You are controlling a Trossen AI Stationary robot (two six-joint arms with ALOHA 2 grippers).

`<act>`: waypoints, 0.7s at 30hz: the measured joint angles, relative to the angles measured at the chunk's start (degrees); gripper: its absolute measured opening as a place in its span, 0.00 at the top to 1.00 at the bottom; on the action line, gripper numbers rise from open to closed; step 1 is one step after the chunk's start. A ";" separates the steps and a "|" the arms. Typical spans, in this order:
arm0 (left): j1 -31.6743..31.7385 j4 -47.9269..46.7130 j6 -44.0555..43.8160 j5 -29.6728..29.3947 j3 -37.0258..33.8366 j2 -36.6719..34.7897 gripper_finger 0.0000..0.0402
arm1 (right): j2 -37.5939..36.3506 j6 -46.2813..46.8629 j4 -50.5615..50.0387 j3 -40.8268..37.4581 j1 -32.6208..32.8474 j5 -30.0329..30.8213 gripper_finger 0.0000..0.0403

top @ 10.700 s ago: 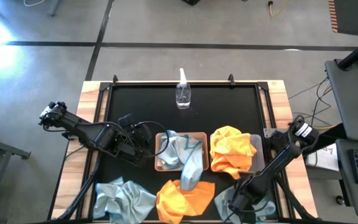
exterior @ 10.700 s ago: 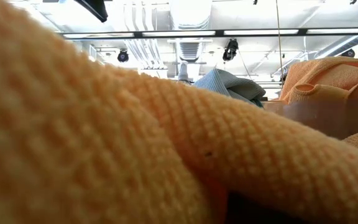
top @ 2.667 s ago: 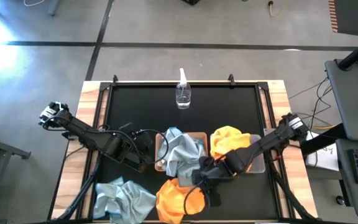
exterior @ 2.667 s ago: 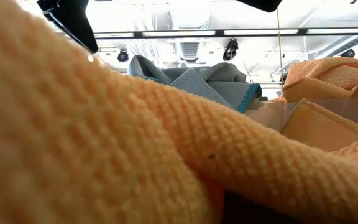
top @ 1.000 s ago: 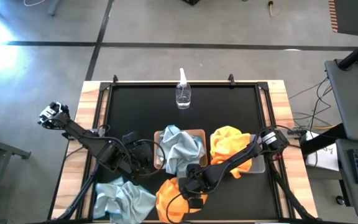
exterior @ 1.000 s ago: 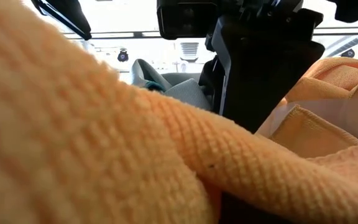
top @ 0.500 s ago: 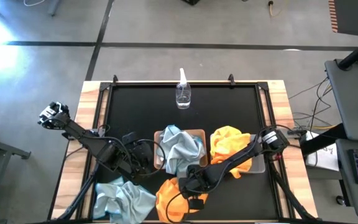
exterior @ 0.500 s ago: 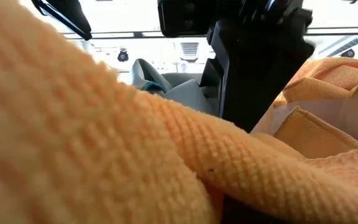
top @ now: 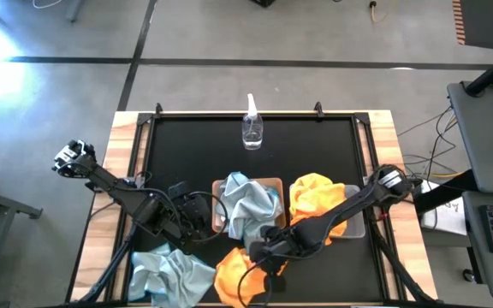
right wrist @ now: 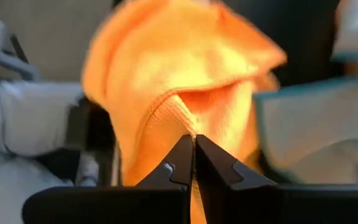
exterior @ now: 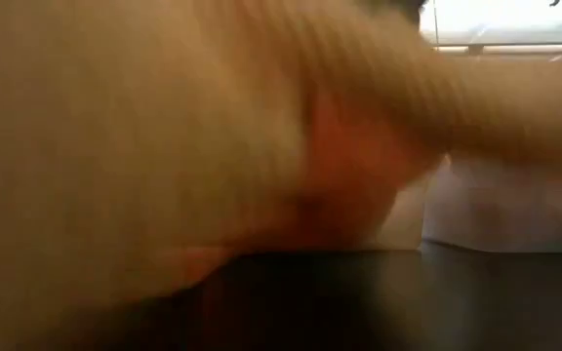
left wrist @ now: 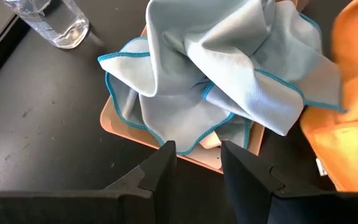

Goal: Sort microfiber towel by color & place in baskets
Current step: Put the orange towel into the transparent bin

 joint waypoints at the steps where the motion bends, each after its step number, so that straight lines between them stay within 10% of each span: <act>1: -0.01 -0.01 0.00 0.00 0.00 0.00 0.72 | -0.87 0.00 0.50 0.00 0.12 0.80 0.98; 21: -0.25 -0.04 -0.22 0.04 0.00 0.00 0.72 | -16.92 -11.26 7.28 0.00 2.77 28.21 0.98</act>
